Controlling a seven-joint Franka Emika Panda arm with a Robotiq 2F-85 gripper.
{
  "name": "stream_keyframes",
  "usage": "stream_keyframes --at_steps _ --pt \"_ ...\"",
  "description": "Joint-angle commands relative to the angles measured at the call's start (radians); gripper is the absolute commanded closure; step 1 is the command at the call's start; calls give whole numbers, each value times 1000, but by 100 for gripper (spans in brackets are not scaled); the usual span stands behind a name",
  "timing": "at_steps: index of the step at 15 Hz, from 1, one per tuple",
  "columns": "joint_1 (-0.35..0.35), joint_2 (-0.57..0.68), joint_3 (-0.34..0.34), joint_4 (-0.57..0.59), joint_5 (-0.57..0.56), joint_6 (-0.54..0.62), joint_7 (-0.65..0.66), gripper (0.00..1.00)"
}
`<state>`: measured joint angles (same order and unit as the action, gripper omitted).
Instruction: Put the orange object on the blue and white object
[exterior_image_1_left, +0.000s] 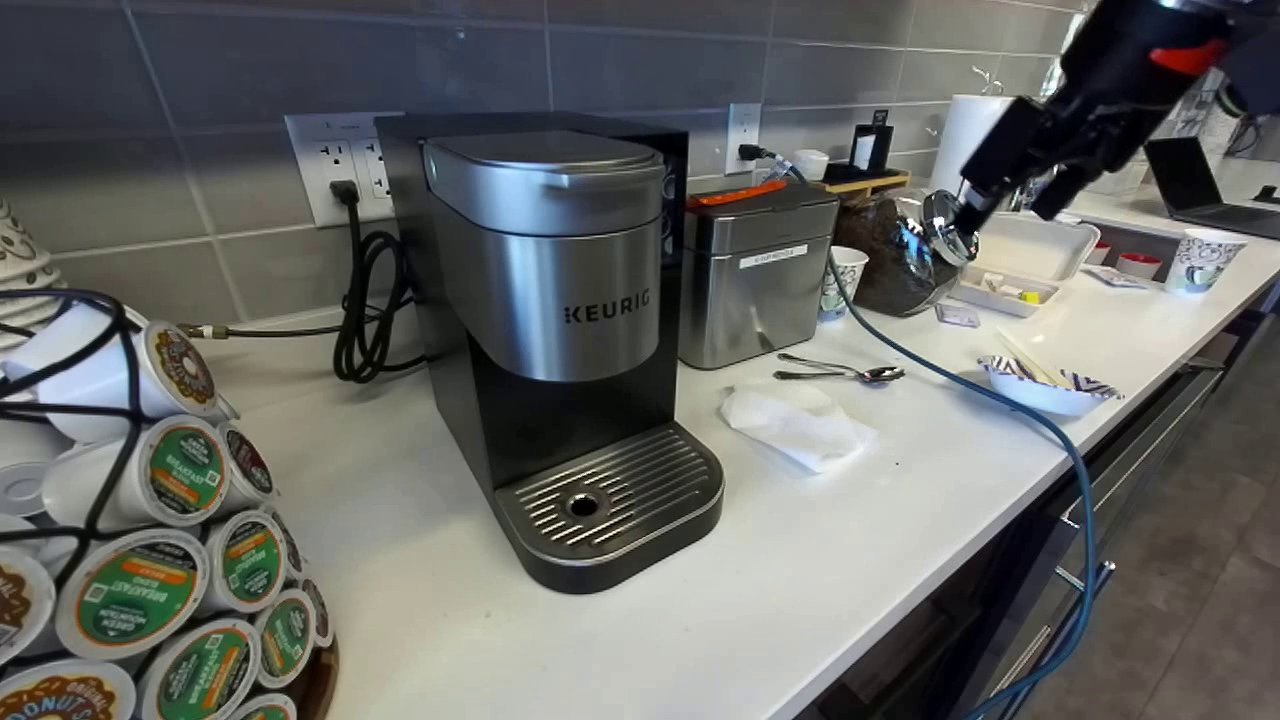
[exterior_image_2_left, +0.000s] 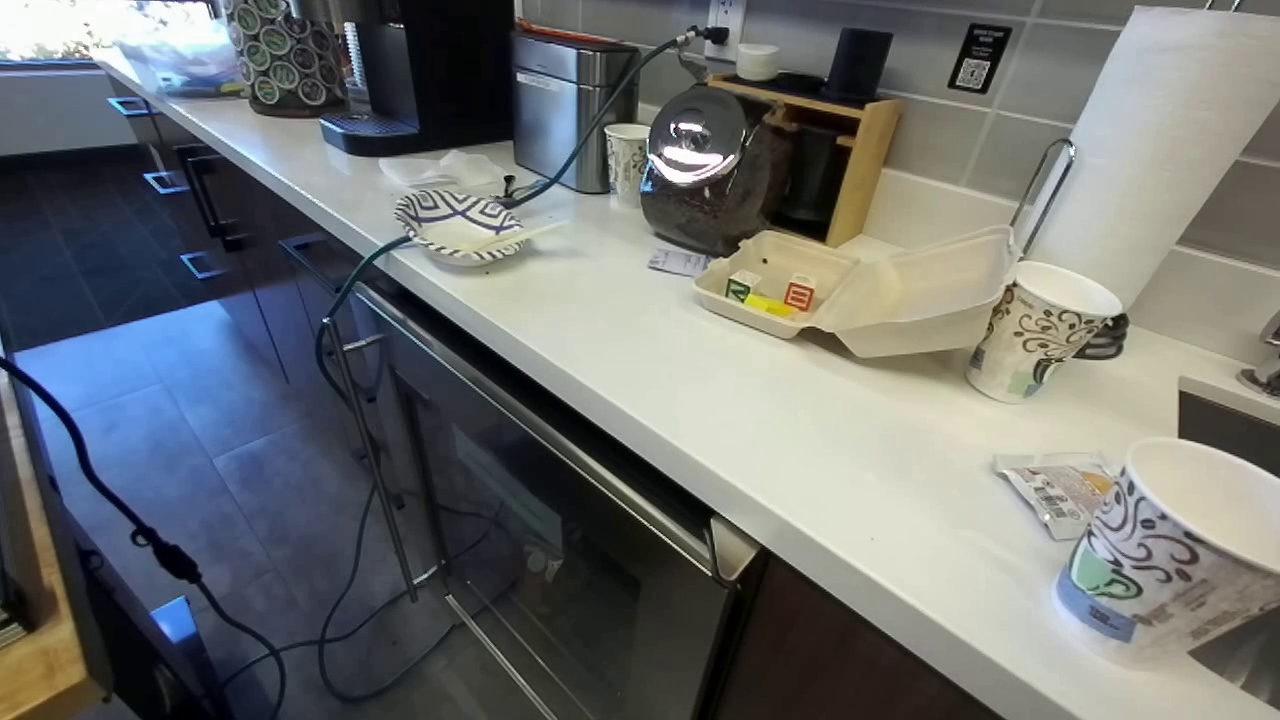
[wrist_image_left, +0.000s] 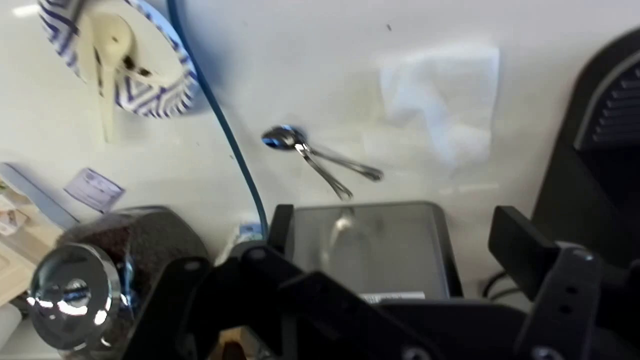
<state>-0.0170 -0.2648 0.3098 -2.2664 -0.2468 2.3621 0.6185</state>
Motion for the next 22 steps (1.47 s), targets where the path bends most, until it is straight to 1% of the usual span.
stream_keyframes --at_steps 1,2,3,4,5,7,10,11,12,14,15,16,20,22 --pt "-22 197 53 198 -221 160 231 0" --pt "-50 243 85 250 -312 209 273 0" --pt "-66 288 103 308 -391 232 282 0" --pt "14 357 35 377 -473 233 288 0" --pt "-20 414 83 441 -495 218 243 0" --pt "5 527 84 557 -492 174 129 0" --pt "34 672 80 716 -526 166 2 0" --pt "155 697 -51 762 -483 163 -68 0" --pt "176 729 -74 808 -470 155 -117 0" --pt "238 783 -149 889 -459 127 -192 0" --pt "258 796 -173 924 -440 88 -225 0" --pt "267 811 -187 951 -413 73 -256 0" --pt "284 829 -203 1031 -281 -50 -418 0" --pt "294 843 -219 1068 -243 -96 -467 0"
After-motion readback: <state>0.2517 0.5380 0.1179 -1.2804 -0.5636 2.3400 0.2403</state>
